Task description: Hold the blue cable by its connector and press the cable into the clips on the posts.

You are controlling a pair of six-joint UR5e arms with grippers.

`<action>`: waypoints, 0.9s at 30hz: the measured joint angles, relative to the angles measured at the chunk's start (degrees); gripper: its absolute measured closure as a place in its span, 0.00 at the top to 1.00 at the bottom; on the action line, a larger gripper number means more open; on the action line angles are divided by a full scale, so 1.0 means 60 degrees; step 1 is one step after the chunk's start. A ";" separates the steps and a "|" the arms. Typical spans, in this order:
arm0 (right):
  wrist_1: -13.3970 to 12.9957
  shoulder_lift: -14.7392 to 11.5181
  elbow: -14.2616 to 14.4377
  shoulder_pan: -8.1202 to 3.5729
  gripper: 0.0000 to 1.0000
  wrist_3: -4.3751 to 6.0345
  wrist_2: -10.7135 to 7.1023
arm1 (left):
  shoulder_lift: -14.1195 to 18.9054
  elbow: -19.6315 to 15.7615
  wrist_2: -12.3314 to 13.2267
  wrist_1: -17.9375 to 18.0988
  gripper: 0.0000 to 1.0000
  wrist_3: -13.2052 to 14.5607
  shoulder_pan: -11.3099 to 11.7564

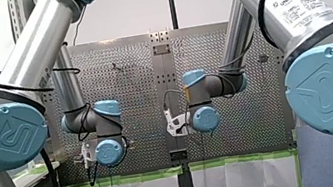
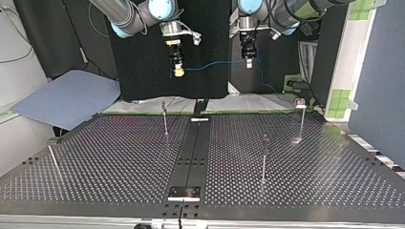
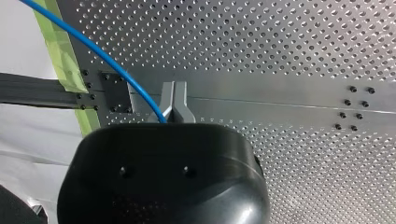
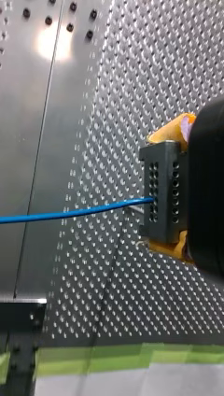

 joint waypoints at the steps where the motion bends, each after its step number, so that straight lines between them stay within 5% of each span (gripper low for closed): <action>1: 0.0108 0.0001 0.0000 0.0000 0.00 0.0000 0.0000 | 0.0000 0.0000 0.0000 0.0000 0.02 0.0000 0.0000; 7: 0.0548 -0.0021 -0.0078 -0.0010 0.00 0.0026 0.0010 | 0.0016 -0.0003 -0.0109 -0.0216 0.02 0.0218 0.0005; 12: 0.0667 -0.0348 -0.0409 0.0036 0.00 0.0340 -0.0012 | 0.0417 -0.0009 -0.0296 -0.0680 0.02 0.0658 0.0158; 19: 0.0692 -0.1029 -0.0688 0.0024 0.00 0.0902 -0.0583 | 0.1036 -0.0010 -0.0158 -0.1308 0.02 0.0911 0.0286; 27: 0.0855 -0.1595 -0.0981 -0.0035 0.00 0.0983 -0.0960 | 0.1773 0.0449 -0.0407 -0.2038 0.02 0.0890 0.0441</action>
